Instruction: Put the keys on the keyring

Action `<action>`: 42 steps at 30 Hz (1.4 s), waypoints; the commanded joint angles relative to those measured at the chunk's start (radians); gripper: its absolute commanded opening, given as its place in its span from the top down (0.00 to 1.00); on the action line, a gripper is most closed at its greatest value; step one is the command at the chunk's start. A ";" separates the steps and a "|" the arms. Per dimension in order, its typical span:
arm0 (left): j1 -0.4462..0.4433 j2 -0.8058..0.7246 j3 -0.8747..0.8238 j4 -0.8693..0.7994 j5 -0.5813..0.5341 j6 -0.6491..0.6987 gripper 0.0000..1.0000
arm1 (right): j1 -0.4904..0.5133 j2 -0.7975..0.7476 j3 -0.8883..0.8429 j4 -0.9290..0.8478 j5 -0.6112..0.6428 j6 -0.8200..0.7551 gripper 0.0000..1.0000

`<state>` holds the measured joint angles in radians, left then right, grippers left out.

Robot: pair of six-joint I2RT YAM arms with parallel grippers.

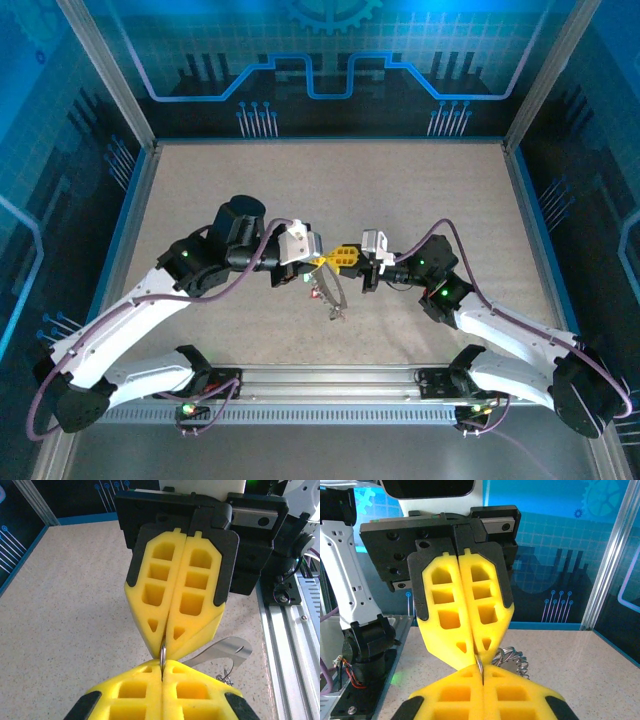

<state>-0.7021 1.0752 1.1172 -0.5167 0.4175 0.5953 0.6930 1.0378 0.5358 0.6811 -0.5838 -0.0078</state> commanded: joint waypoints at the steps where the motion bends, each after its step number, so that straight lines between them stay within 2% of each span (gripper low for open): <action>1: 0.003 0.003 0.070 -0.082 -0.009 0.068 1.00 | 0.006 -0.035 0.037 -0.086 0.013 -0.072 1.00; 4: 0.002 0.027 0.145 -0.201 -0.031 0.120 1.00 | 0.007 -0.067 0.087 -0.322 0.039 -0.194 0.84; 8: -0.001 0.100 0.275 -0.414 -0.055 0.174 1.00 | -0.005 -0.080 0.197 -0.681 0.033 -0.422 0.79; 11: -0.008 0.155 0.355 -0.525 -0.056 0.189 1.00 | -0.024 -0.043 0.262 -0.801 -0.020 -0.476 0.76; 17: -0.024 0.241 0.458 -0.640 -0.076 0.188 1.00 | -0.025 0.007 0.231 -0.613 -0.153 -0.339 0.72; 21: -0.029 0.291 0.510 -0.702 -0.073 0.179 1.00 | -0.015 0.056 0.261 -0.628 -0.232 -0.327 0.70; 35: -0.033 0.358 0.542 -0.720 0.000 0.144 1.00 | 0.008 0.093 0.245 -0.528 -0.205 -0.246 0.72; 40: -0.033 0.358 0.546 -0.709 0.033 0.138 1.00 | 0.023 0.109 0.253 -0.545 -0.204 -0.259 0.79; 42: -0.034 0.356 0.546 -0.712 0.036 0.138 1.00 | 0.029 0.117 0.259 -0.572 -0.204 -0.279 0.89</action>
<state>-0.7292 1.4345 1.6238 -1.2430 0.3836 0.7513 0.6964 1.1370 0.7761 0.1341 -0.7696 -0.2764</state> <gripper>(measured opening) 0.062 0.138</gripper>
